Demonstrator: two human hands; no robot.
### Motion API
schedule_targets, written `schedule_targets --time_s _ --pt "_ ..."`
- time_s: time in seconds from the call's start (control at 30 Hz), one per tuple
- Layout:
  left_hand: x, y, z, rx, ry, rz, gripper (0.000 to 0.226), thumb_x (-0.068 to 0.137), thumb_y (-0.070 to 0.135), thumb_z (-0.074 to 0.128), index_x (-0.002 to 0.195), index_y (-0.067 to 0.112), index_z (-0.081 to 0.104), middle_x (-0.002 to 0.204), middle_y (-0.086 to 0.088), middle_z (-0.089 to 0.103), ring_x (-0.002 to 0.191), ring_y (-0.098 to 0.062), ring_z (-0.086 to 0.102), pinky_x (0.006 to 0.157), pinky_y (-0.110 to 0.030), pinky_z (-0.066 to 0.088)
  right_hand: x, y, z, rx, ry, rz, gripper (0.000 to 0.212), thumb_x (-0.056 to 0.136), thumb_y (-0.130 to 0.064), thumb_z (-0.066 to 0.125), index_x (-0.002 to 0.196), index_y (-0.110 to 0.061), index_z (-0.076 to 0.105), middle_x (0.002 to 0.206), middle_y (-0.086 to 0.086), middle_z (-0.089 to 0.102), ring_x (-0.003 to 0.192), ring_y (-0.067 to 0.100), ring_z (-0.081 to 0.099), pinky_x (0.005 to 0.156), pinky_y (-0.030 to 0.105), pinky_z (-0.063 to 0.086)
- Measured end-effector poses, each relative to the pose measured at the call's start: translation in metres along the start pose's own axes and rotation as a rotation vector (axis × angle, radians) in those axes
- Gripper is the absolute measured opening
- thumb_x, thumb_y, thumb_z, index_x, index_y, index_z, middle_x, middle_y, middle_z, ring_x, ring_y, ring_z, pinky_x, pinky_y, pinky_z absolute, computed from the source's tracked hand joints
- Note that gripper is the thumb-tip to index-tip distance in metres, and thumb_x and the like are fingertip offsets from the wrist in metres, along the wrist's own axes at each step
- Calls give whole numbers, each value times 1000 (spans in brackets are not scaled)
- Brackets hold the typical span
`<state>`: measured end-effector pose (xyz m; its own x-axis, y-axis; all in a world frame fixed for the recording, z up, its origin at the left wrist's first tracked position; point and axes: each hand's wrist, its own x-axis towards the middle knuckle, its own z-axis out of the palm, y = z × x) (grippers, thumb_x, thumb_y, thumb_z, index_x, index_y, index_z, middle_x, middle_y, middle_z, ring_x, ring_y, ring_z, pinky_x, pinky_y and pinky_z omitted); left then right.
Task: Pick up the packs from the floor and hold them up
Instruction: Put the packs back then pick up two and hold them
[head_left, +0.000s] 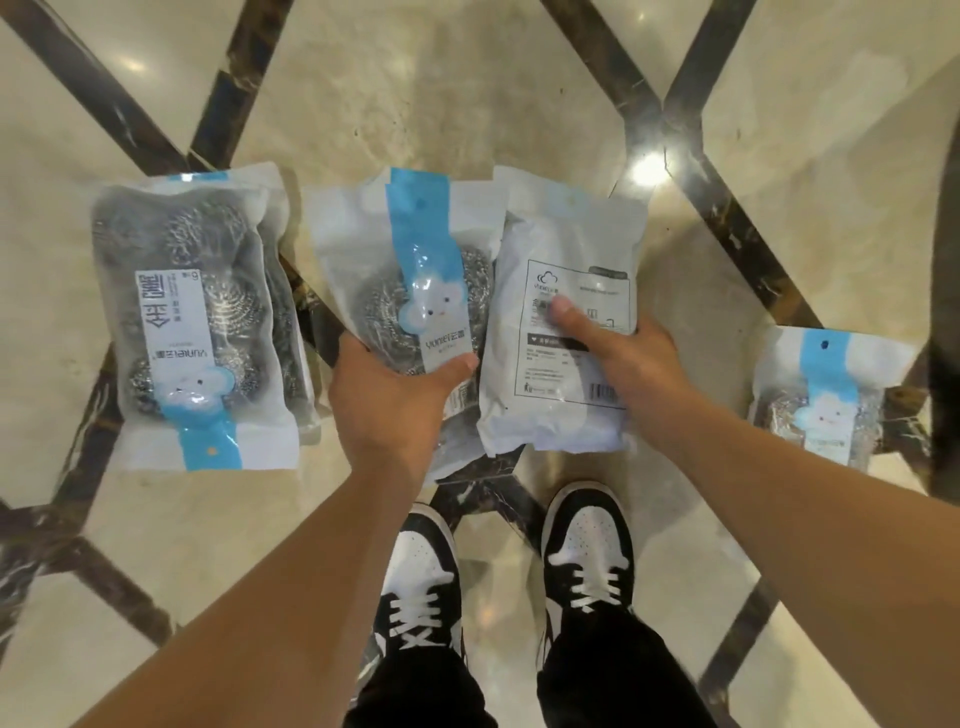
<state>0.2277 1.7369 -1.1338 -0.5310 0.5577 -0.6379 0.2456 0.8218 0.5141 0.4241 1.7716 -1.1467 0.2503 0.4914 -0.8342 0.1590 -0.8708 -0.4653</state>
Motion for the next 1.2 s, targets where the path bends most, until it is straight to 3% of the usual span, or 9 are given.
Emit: schedule_targets --time_s 0.1,0.2,0.33,0.47,0.57,0.73,0.87,1.13,1.2 --pt "-4 -8 -2 -16 -25 39 74 63 26 99 120 26 52 97 23 63 84 7 61 66 0 45 -8 11 2 74 62 10 60 66 -62 89 114 -29 73 96 -9 81 89 15 79 91 42 62" --pt "-5 -14 -8 20 -45 23 89 60 35 99 136 26 54 120 12 72 108 -13 69 94 -36 58 -13 17 7 77 77 10 67 63 -55 94 119 -28 70 101 -8 81 91 15 78 90 43 63" --pt "-5 -22 -26 86 -121 -10 72 62 41 97 115 40 49 100 18 66 99 -18 69 91 -49 59 -25 24 9 57 116 14 60 65 -50 94 114 -26 70 101 -6 80 95 17 77 91 42 62" --pt "-13 -26 -70 133 -185 -22 81 52 55 96 117 37 52 104 10 73 97 -20 72 89 -49 59 -59 21 0 77 161 -5 66 68 -55 89 121 -24 65 108 -4 77 98 16 75 78 33 61" --pt "-26 -13 -111 27 -248 -27 64 62 23 97 113 30 60 102 5 79 85 -6 78 75 -30 64 -101 0 -15 73 178 -84 58 69 -55 87 116 -27 66 104 -7 79 94 12 76 83 38 63" --pt "-80 70 -180 -148 -239 0 56 58 26 94 102 31 60 74 24 75 67 11 69 61 -16 55 -191 -69 -39 45 93 -194 60 59 -50 87 109 -28 61 94 -11 75 73 -8 71 51 9 51" --pt "-137 148 -244 -260 -204 38 60 57 25 96 106 20 62 94 -1 79 77 -28 78 61 -42 62 -272 -148 -51 34 82 -288 56 56 -46 90 103 -30 63 83 -15 77 72 -5 72 56 14 55" --pt "-276 309 -431 -440 -82 211 81 40 47 103 111 31 65 115 -5 77 92 -36 76 82 -51 62 -485 -326 -97 59 88 -560 45 68 -31 94 103 -27 66 85 -12 77 70 -2 72 50 11 51" --pt "-319 344 -481 -446 -52 265 69 52 42 101 107 32 61 121 -2 72 99 -35 72 81 -38 58 -543 -363 -104 53 65 -631 48 67 -38 93 105 -27 66 89 -10 78 72 -2 72 53 14 53"
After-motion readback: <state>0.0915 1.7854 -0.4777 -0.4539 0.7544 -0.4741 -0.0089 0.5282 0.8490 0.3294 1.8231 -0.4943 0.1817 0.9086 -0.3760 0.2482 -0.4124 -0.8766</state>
